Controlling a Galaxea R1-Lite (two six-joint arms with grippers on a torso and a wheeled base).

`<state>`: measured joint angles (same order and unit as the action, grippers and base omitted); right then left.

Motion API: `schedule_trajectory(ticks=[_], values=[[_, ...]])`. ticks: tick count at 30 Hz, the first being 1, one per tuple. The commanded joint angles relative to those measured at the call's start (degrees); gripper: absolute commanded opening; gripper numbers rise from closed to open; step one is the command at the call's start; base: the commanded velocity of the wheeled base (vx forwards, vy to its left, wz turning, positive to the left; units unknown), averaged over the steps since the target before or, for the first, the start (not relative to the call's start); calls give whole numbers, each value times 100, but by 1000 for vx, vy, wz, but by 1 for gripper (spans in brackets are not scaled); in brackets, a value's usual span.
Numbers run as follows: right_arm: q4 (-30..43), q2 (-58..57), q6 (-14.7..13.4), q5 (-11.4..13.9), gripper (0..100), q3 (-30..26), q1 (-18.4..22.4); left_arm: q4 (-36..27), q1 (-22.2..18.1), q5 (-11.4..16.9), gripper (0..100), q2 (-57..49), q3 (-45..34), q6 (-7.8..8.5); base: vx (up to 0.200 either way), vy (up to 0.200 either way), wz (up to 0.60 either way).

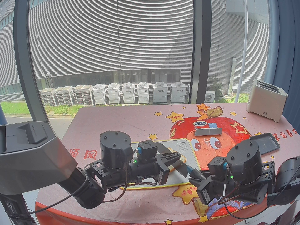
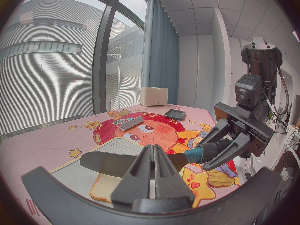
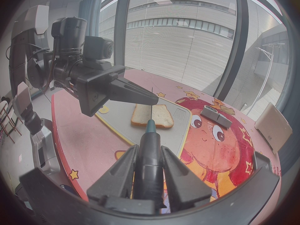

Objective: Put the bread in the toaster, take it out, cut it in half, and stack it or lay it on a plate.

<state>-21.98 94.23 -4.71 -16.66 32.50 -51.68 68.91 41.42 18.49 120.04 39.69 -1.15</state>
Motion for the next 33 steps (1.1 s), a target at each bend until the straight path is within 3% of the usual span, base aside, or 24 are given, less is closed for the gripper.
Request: schedule_trajectory(ticks=[1,33], values=[[-8,-19,-13,-3,0,20,0,-10,-12,-4,0,2,-5,-8,0,0,0],[1,25,-13,-3,0,2,-18,-27,-99,-12,0,-139,390,-70,0,0,0]])
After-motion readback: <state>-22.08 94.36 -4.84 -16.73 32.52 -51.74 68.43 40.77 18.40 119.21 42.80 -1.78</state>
